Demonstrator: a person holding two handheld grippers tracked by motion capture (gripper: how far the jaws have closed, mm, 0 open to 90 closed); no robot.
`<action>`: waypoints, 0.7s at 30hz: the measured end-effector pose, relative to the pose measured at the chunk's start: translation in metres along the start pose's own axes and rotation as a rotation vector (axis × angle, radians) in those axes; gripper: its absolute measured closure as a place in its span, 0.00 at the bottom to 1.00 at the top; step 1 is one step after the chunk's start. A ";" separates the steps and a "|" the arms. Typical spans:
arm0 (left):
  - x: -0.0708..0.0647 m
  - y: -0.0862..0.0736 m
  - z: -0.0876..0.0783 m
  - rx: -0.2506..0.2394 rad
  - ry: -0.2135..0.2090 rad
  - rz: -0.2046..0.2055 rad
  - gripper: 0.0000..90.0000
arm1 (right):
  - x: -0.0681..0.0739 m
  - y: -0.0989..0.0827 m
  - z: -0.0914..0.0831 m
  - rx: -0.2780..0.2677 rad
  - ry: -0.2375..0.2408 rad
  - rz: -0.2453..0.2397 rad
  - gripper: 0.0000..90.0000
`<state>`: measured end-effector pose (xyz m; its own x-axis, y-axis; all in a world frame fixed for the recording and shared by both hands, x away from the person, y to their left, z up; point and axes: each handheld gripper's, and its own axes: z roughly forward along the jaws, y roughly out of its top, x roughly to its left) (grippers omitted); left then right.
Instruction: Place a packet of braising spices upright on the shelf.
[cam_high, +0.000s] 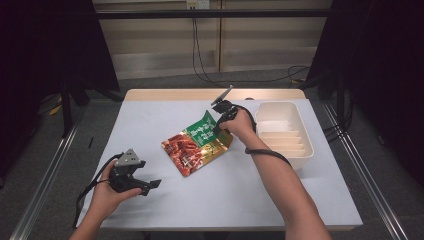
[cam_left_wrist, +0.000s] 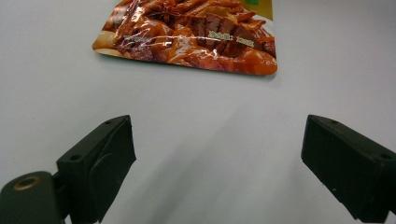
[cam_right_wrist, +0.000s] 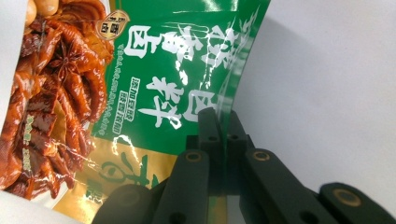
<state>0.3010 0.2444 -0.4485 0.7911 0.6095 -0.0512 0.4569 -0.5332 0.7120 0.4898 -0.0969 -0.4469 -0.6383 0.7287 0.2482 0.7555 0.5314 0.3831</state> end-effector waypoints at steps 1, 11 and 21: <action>0.000 0.000 0.000 0.000 0.000 -0.003 0.11 | 0.001 0.001 -0.001 0.003 -0.002 -0.006 1.00; 0.001 0.000 -0.002 -0.010 0.009 -0.017 0.11 | 0.012 0.011 -0.022 0.020 -0.004 -0.003 1.00; 0.001 0.000 -0.003 -0.014 0.010 -0.023 0.11 | 0.022 0.021 -0.040 0.037 0.000 0.012 1.00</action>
<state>0.3006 0.2467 -0.4468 0.7765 0.6272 -0.0611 0.4690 -0.5105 0.7207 0.4853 -0.0868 -0.3981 -0.6294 0.7349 0.2527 0.7679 0.5383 0.3472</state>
